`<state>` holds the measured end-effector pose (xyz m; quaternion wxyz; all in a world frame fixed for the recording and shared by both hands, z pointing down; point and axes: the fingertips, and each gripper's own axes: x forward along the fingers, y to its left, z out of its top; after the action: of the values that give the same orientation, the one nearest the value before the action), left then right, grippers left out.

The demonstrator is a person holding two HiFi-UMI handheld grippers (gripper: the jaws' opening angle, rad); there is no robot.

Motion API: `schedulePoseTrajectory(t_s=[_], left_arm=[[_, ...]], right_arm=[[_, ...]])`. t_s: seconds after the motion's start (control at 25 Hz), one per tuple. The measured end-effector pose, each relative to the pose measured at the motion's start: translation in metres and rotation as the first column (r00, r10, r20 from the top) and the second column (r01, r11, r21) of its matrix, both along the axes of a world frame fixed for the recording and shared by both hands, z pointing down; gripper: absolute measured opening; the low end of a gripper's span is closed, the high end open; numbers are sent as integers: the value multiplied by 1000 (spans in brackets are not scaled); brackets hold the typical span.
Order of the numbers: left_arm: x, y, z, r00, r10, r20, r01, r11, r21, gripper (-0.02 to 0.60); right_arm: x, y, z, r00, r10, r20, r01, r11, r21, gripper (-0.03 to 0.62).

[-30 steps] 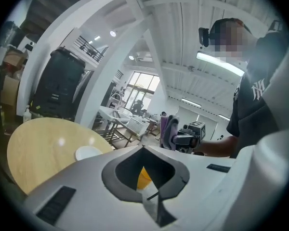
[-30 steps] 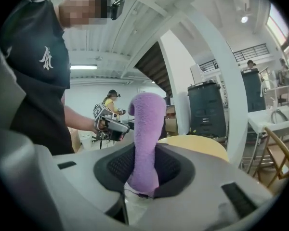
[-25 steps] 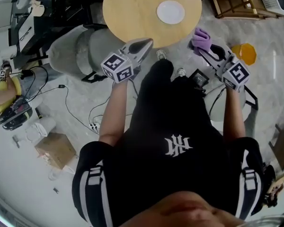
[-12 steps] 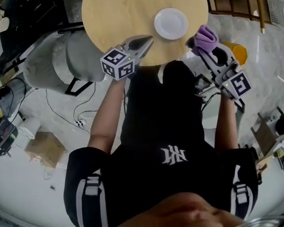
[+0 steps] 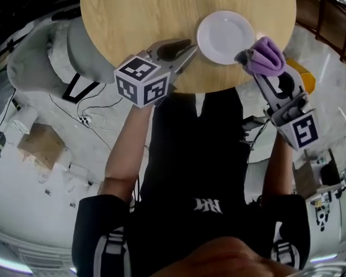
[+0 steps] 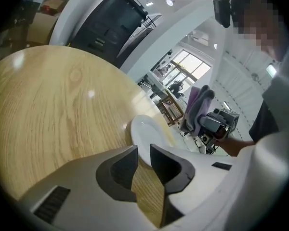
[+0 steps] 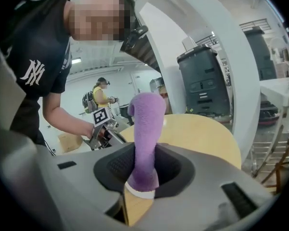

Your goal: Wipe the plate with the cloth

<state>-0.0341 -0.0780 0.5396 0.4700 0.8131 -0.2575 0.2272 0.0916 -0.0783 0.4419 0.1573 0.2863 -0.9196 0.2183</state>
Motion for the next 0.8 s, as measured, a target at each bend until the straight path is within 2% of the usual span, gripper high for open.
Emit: schedulePoseTrajectory(t_s=[0.16, 0.2, 0.24, 0.36, 0.4, 0.6, 0.64, 0.8], left_arm=[[5, -4, 2, 999, -38, -12, 37, 999, -20, 106], [7, -6, 2, 998, -53, -22, 53, 998, -28, 170], [8, -8, 2, 998, -63, -19, 62, 997, -34, 186], [8, -10, 10, 998, -47, 34, 48, 998, -41, 186], [9, -11, 12, 998, -39, 51, 41, 998, -42, 182], [13, -13, 18, 993, -33, 112, 39, 998, -58, 83], [13, -11, 19, 992, -29, 119, 37, 997, -64, 58], [13, -9, 20, 992, -32, 125, 42, 996, -77, 53]], right_arm=[[1, -2, 16, 1000, -21, 12, 21, 1000, -6, 103], [0, -2, 20, 999, -29, 14, 29, 1000, -6, 103], [-1, -2, 24, 999, -37, 12, 37, 999, -6, 103], [-2, -1, 34, 998, -53, 16, 53, 999, -13, 103], [-3, -2, 36, 998, -55, 20, 56, 998, -15, 103], [-5, -10, 38, 998, -46, 32, 47, 998, -30, 103], [-7, -13, 39, 999, -32, 35, 34, 998, -56, 103], [-32, -24, 44, 994, -9, 107, 35, 970, -240, 101]])
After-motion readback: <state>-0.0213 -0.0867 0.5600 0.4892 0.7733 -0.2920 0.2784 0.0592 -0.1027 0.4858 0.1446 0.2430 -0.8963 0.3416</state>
